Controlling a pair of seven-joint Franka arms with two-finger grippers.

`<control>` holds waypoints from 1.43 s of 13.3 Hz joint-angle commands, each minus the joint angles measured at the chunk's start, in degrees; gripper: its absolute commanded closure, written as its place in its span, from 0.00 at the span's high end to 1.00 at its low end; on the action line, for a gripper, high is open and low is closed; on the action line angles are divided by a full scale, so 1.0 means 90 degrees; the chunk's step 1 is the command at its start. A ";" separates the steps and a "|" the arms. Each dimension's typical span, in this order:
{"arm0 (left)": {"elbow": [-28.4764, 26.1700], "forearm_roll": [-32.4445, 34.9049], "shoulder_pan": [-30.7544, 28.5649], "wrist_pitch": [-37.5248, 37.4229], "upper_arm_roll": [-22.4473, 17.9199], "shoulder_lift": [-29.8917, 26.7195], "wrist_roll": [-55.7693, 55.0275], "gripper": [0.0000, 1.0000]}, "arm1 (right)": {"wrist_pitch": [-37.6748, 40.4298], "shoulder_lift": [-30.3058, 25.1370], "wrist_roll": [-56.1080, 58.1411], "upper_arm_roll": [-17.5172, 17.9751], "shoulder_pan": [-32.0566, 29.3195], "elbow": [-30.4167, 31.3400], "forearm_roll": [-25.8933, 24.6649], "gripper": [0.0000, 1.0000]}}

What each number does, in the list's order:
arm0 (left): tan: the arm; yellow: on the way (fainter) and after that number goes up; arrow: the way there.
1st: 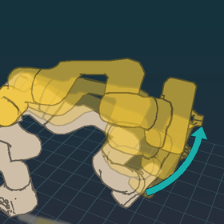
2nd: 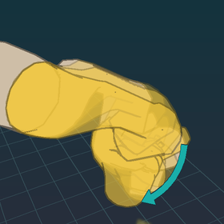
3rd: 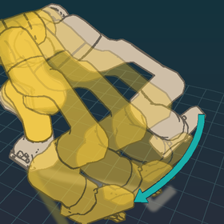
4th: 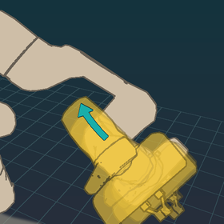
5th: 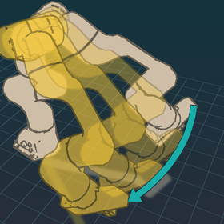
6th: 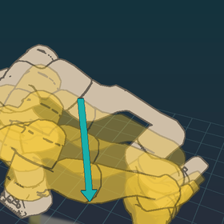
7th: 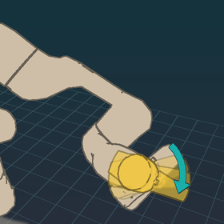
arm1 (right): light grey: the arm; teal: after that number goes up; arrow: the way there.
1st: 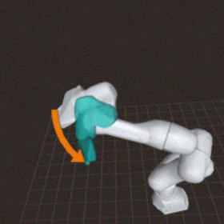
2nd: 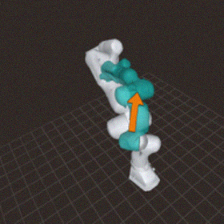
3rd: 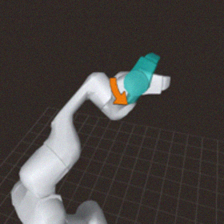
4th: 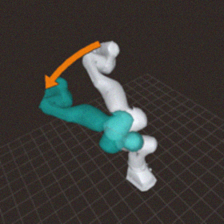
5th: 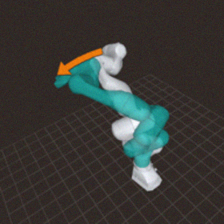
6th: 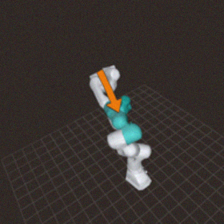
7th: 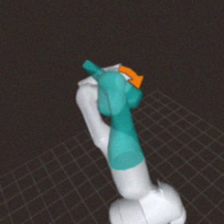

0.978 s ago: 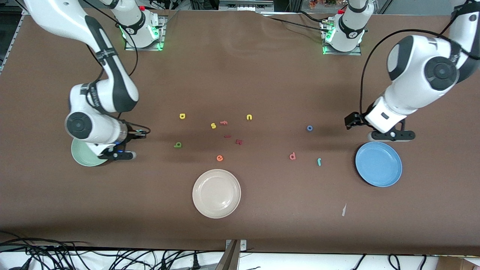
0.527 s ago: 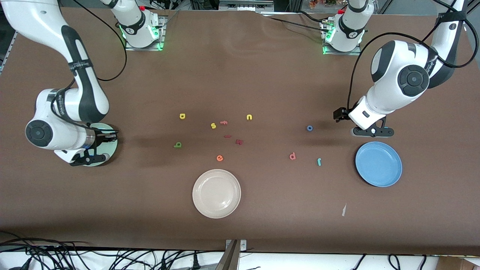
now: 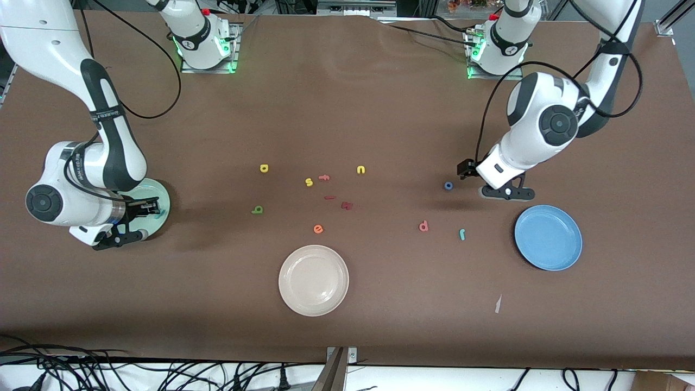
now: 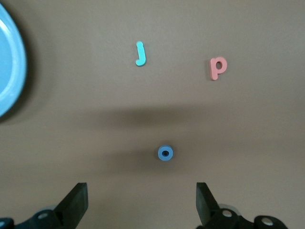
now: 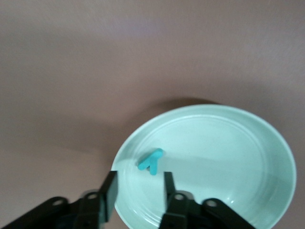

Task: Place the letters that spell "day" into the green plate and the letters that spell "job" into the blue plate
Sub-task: 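Grasp the blue o with the left gripper while the right gripper withdraws, then put the o in the blue plate while the right gripper grasps yellow a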

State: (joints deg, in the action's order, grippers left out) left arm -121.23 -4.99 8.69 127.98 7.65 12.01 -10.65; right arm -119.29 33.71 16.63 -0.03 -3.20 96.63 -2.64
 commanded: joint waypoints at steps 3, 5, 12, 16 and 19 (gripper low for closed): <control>-0.0980 -0.0148 0.0235 0.1450 0.0097 0.0208 0.0109 1.00 | 0.0811 -0.0355 -0.0819 0.0500 0.0033 -0.0073 0.0049 1.00; -0.1041 -0.0109 0.0410 0.1892 0.0098 0.0549 0.0090 1.00 | 0.1026 -0.0512 -0.1667 0.0900 0.0033 -0.0004 0.0049 1.00; -0.0993 0.0065 0.0616 0.2313 0.0078 0.1125 0.0109 0.90 | 0.0452 -0.0893 -0.3963 0.1975 0.0081 0.0611 0.0020 1.00; -0.0886 0.0233 0.0616 0.2636 0.0010 0.1400 0.0109 0.90 | 0.0335 -0.1136 -0.4844 0.2395 0.0219 0.1215 -0.0009 1.00; -0.0875 0.0581 0.0616 0.2636 0.0000 0.1429 0.0109 0.55 | -0.0735 -0.1371 -0.5343 0.2659 0.0228 0.2141 -0.0087 1.00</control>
State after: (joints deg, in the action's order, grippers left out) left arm -130.03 -3.51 13.94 151.66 8.13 24.30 -9.88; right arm -119.30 25.04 -28.97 22.94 -0.58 108.22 -2.58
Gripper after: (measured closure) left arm 0.185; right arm 0.000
